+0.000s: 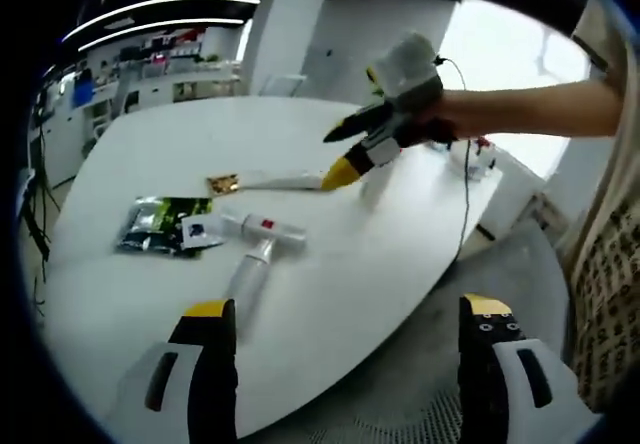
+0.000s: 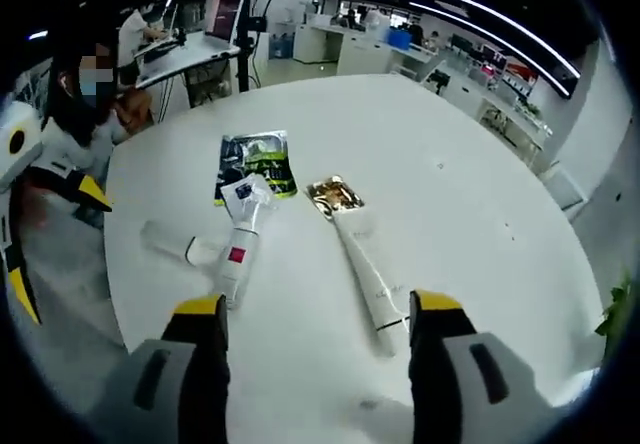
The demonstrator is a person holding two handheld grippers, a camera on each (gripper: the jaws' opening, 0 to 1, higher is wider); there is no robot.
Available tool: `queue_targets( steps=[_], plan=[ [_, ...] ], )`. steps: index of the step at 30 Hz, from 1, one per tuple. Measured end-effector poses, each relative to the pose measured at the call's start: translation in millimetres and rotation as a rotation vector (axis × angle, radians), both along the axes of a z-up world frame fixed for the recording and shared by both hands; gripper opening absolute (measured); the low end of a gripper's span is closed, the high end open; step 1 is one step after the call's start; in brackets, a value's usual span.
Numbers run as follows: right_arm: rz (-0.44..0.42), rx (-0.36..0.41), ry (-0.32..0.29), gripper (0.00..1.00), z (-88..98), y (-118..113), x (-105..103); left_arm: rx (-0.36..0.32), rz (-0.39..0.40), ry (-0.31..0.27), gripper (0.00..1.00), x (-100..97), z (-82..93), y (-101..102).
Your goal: Arrange the skincare products in the storage area until every visible bottle or jar stands upright without overlapping.
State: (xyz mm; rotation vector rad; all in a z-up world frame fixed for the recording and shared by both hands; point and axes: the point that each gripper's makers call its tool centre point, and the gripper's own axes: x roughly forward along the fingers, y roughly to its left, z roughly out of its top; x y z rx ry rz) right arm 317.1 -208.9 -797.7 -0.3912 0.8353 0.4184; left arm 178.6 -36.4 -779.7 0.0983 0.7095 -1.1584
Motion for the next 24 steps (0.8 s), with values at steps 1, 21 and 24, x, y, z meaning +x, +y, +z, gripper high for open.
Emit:
queue_targets(
  steps=[1, 21, 24],
  plan=[
    [-0.004, -0.007, 0.001, 0.72, -2.6, -1, 4, 0.01, -0.01, -0.003, 0.9, -1.3, -1.2, 0],
    [0.005, -0.075, 0.019, 0.59, -49.5, -10, 67, 0.035, 0.021, 0.04, 0.89, 4.2, -8.8, 5],
    [0.007, -0.087, 0.022, 0.58, -54.7, -12, 75, 0.038, 0.021, 0.038, 0.89, 4.3, -9.0, 5]
  ],
)
